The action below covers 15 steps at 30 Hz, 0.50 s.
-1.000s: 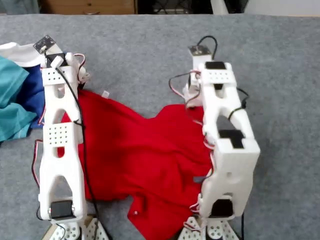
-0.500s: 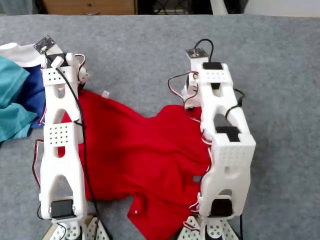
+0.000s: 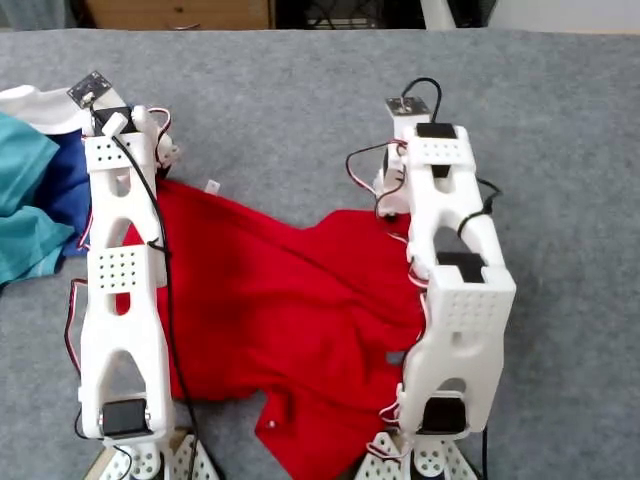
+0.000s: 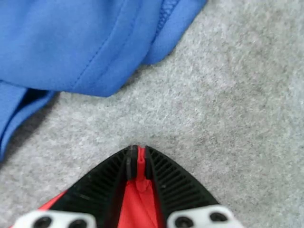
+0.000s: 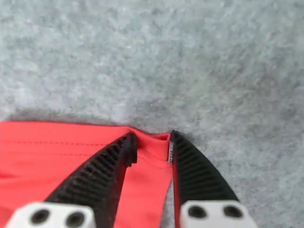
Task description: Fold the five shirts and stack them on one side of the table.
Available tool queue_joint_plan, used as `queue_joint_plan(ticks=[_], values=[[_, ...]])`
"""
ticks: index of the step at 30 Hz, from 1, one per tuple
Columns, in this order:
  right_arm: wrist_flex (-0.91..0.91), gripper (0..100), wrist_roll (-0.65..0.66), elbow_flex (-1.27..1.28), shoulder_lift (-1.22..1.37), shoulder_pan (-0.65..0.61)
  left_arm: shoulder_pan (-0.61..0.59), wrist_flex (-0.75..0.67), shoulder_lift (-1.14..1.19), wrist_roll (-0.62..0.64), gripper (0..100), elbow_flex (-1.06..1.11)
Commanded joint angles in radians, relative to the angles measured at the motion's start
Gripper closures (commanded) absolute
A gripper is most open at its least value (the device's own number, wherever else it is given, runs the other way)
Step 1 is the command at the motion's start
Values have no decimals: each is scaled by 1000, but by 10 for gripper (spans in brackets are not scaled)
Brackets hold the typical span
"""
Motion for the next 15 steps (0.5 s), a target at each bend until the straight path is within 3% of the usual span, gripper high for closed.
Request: queue_joint_plan(ticks=[1,9,15], values=[[23,959,-9,-12,7,-2,-24,2,-9,-11,971,-22],[8,985,-11,-21,2,-3,-24,5,-9,-11,971,-24],[-196,985,-12,4,-30,9,-27,5,-23,-11,971,-36]])
